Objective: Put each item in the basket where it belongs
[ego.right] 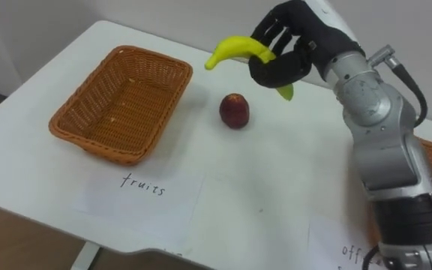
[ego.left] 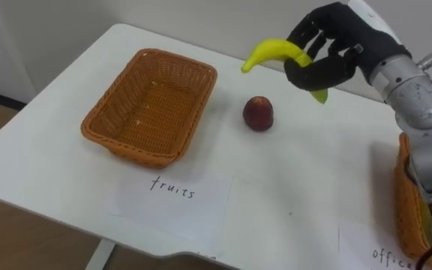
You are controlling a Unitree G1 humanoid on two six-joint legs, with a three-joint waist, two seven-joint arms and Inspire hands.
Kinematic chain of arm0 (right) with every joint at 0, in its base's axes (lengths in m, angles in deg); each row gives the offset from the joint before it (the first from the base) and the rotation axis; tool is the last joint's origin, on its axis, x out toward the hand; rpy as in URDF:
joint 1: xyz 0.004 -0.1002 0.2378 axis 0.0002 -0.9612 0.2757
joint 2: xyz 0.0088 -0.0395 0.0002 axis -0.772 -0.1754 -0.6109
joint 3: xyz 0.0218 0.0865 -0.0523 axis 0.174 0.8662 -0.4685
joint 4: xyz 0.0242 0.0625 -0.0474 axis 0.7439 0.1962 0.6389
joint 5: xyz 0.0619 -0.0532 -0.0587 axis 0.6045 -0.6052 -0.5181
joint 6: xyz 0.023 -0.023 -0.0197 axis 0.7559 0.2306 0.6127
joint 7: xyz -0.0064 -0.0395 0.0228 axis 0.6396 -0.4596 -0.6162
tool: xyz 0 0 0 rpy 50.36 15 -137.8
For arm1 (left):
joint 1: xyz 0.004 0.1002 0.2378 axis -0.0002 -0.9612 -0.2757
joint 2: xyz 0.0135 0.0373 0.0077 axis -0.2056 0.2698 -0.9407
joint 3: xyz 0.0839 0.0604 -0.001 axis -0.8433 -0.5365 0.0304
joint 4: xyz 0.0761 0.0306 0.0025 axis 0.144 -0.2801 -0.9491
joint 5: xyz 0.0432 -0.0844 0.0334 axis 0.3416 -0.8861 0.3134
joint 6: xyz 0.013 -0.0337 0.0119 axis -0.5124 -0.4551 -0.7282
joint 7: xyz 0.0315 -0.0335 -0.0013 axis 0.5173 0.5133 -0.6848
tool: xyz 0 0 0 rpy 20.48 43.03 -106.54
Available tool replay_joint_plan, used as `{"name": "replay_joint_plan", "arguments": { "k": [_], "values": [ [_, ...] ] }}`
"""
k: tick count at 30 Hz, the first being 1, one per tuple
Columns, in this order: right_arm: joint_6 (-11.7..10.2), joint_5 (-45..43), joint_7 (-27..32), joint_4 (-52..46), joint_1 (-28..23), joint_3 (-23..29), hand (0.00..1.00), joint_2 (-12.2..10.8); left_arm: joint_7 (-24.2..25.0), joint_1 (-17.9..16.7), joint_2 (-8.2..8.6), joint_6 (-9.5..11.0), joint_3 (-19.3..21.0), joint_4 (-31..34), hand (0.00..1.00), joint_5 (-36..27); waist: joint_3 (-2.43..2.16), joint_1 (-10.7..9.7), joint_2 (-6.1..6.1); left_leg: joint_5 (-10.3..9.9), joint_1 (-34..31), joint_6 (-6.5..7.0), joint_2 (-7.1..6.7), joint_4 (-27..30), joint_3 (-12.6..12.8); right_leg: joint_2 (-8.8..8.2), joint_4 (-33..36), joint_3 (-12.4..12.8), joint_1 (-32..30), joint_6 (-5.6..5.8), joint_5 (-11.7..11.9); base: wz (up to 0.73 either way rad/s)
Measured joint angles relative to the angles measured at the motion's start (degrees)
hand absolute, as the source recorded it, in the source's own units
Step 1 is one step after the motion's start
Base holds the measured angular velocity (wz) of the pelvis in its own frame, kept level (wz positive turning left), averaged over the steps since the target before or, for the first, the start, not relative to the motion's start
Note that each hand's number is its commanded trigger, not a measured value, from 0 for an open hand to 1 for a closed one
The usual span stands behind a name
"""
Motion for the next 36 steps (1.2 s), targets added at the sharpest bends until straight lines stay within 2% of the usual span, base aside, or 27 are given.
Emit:
{"name": "replay_joint_plan", "arguments": {
  "k": [2,7,10,13,17,24,27,36],
  "values": [
    [0.0,-0.2,0.2,-0.2,1.3,-1.7,1.0,0.0,0.0,-0.1,-0.21,-0.2,0.0,0.0,0.0,0.2,-0.21,0.1,-0.3,0.0,-0.2,0.0,0.0,0.1,-0.3,-0.03,0.0,-0.2,-0.1,0.0,0.0,0.07],
    [0.0,-0.2,0.3,-0.2,2.4,-3.3,1.0,0.0,0.0,0.0,-0.33,-0.5,-0.1,0.3,0.0,0.6,-0.33,1.3,-0.51,0.1,-0.7,0.15,-0.3,0.4,-1.3,-0.77,0.0,-1.5,0.0,0.28,-0.2,0.11],
    [0.0,0.0,0.3,-0.2,2.6,-3.5,1.0,0.0,0.0,0.1,-0.32,-0.6,-0.1,0.3,0.0,0.6,-0.22,1.5,-0.67,0.3,-0.8,0.37,-0.86,0.4,-2.1,-1.24,0.0,-1.6,0.2,0.85,-0.6,0.17],
    [0.1,0.0,0.5,-0.2,2.8,-4.5,1.0,-0.2,0.0,0.0,-0.53,-1.5,-0.1,0.3,0.0,0.6,0.26,2.0,-0.76,0.4,-0.8,0.53,-1.07,0.2,-2.3,-1.46,0.1,-1.8,0.3,0.89,-0.6,0.06],
    [0.9,-0.3,0.5,-0.2,2.8,-5.7,1.0,-2.6,0.0,-0.2,-0.74,-1.9,-1.0,0.4,0.0,0.8,0.51,2.5,-0.81,0.4,-1.2,0.54,-1.15,0.0,-2.4,-1.47,0.1,-1.9,0.1,0.89,-0.6,0.0],
    [1.2,-0.2,0.5,0.0,2.8,-6.0,1.0,-2.9,0.0,-0.8,-0.63,-2.0,-1.6,1.1,0.0,1.1,0.51,3.0,-0.85,0.5,-1.5,0.65,-1.31,0.2,-3.2,-1.47,0.1,-2.4,-0.1,0.97,-0.6,0.06],
    [1.2,0.5,1.0,0.5,2.8,-6.0,1.0,-3.7,0.0,-1.0,-0.53,-2.0,-2.2,1.2,0.0,1.2,0.51,3.1,-0.87,0.6,-1.6,0.76,-1.52,0.2,-3.2,-1.85,0.0,-2.7,-0.1,1.21,-0.8,0.0],
    [1.1,3.1,1.8,1.8,2.9,-9.2,1.0,-4.5,-0.9,-1.1,-0.54,-1.6,-2.2,1.2,0.0,1.2,0.83,4.9,-1.32,0.7,-1.8,1.01,-1.92,0.2,-3.6,-2.38,0.0,-3.3,-0.1,1.53,-1.0,0.03]
  ]
}}
